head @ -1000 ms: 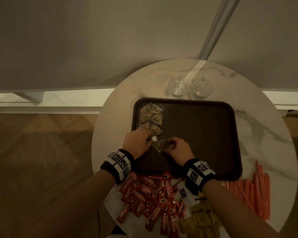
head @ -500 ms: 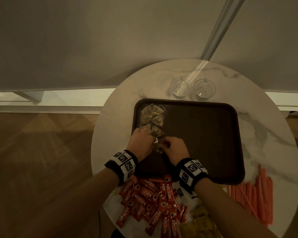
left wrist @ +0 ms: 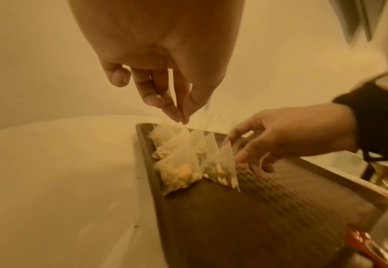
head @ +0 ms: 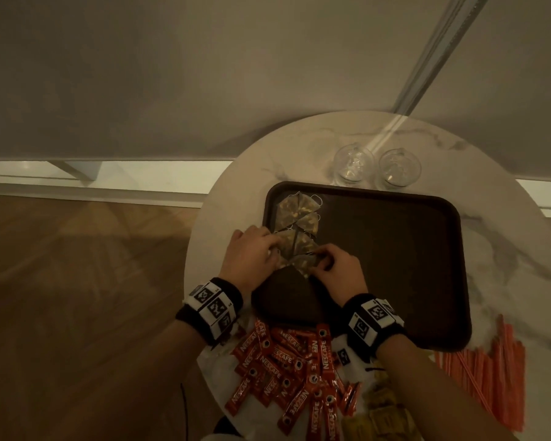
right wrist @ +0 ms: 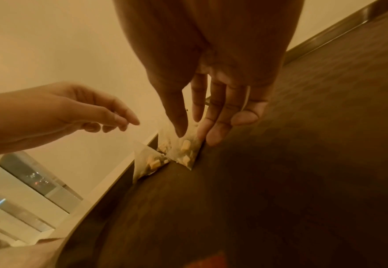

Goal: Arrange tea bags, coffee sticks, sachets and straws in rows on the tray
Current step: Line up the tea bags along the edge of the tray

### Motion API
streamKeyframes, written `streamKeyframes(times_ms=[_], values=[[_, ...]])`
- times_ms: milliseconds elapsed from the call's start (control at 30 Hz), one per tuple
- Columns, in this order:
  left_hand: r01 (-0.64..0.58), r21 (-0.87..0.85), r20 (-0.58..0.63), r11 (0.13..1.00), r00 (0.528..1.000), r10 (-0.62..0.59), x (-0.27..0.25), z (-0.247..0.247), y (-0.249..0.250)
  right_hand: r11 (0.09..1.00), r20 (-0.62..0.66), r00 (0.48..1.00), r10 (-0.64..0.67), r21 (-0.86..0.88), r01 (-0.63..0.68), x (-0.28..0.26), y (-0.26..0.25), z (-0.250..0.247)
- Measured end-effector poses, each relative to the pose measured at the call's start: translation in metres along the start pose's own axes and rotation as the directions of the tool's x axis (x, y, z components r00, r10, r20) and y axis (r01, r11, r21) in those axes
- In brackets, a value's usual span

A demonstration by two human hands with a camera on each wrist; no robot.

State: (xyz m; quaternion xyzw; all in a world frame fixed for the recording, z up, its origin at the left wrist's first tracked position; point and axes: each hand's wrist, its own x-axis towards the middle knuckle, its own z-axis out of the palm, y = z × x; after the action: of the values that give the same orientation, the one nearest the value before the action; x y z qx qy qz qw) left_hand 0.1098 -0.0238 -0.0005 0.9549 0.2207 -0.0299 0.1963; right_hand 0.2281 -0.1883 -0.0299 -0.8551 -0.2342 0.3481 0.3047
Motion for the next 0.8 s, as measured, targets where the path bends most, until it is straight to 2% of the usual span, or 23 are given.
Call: streamKeyframes(times_ms=[67,167,300,400,467,600,700,800], values=[[0.081,-0.090,-0.062,0.993,0.994,-0.087,-0.011,-0.007,-0.011,0.999,-0.009,1.000,-0.030,-0.025,0.030,-0.006,-0.002,-0.001],[0.209,-0.228,-0.134,0.951,0.961,-0.243,-0.033,-0.015,-0.032,0.994,-0.035,0.994,-0.108,-0.028,0.107,-0.014,-0.007,0.002],[0.332,-0.389,-0.106,0.859,0.911,-0.400,-0.070,-0.014,-0.054,0.988,0.043,0.992,-0.122,-0.090,0.125,-0.022,-0.008,0.006],[0.345,-0.482,-0.101,0.805,0.891,-0.442,-0.098,-0.005,-0.061,0.988,-0.054,0.986,-0.157,-0.015,0.156,-0.035,-0.007,0.003],[0.322,-0.499,-0.115,0.804,0.895,-0.430,-0.115,0.003,-0.061,0.990,-0.054,0.988,-0.143,0.003,0.144,-0.046,-0.004,0.001],[0.200,-0.414,-0.121,0.888,0.955,-0.272,-0.139,0.012,-0.059,0.987,0.031,0.996,-0.084,-0.133,0.087,-0.064,0.004,0.001],[0.117,-0.285,-0.051,0.951,0.989,-0.137,-0.145,0.017,-0.054,0.956,0.127,0.989,-0.073,-0.273,0.105,-0.072,0.011,0.005],[0.110,-0.143,0.039,0.984,0.994,-0.106,-0.140,0.023,-0.046,0.901,0.215,0.975,-0.050,-0.412,0.137,-0.078,0.016,0.012]])
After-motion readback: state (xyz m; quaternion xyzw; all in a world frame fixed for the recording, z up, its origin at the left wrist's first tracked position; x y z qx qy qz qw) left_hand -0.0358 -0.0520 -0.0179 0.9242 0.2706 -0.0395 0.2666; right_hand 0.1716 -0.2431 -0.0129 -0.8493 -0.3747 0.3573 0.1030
